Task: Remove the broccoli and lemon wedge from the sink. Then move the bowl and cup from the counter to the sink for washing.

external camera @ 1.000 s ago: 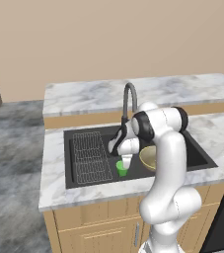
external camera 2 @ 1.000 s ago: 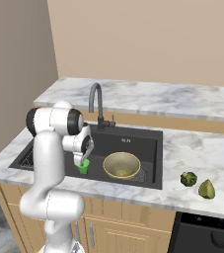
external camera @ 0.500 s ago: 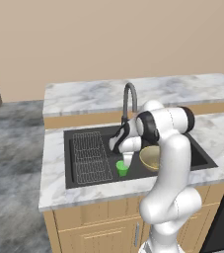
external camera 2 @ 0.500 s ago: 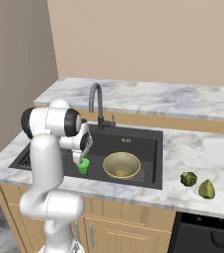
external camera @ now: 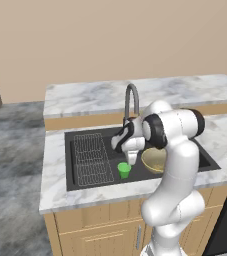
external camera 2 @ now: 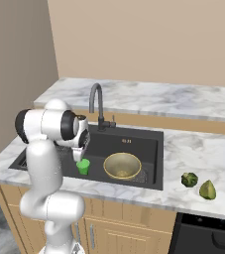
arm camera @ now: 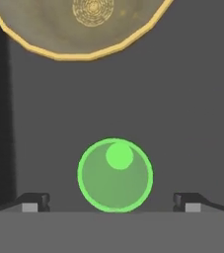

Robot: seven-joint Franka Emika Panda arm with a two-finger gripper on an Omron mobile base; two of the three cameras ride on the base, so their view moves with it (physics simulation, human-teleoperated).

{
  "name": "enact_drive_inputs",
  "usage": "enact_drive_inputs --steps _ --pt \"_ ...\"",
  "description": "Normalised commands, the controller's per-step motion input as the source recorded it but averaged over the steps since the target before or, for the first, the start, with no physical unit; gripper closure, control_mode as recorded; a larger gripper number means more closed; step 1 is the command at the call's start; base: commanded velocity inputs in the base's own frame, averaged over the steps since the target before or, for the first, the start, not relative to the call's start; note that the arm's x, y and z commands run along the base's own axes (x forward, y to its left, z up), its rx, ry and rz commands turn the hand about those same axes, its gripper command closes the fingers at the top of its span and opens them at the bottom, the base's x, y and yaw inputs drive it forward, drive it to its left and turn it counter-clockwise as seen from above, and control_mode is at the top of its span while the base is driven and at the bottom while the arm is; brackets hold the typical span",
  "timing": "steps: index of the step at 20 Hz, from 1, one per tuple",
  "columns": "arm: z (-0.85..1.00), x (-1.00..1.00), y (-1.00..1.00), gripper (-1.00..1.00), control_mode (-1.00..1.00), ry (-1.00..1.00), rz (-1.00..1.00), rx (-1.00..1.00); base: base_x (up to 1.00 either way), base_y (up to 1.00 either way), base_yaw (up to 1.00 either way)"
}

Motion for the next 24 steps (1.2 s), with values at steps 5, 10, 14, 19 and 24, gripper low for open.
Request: enact_drive_inputs --steps 5,10,14,19,24 --pt "0.34 -0.13 -0.03 -1.00 -1.00 -0.02 0.20 0.00 0.00 0.00 0.00" --pt "0.31 -0.15 -0.04 -1.00 -1.00 -0.02 0.21 -0.04 0.00 0.00 0.00" --pt "0.30 -0.18 -0.05 -1.00 -1.00 -0.03 0.23 -0.06 0.00 0.00 0.00" --pt "0.25 -0.23 -0.08 -1.00 -1.00 0.00 0.25 -0.09 0.00 0.00 0.00" --pt "0.29 -0.23 -0.10 -1.00 -1.00 -0.02 0.30 -0.09 0.00 0.00 0.00"
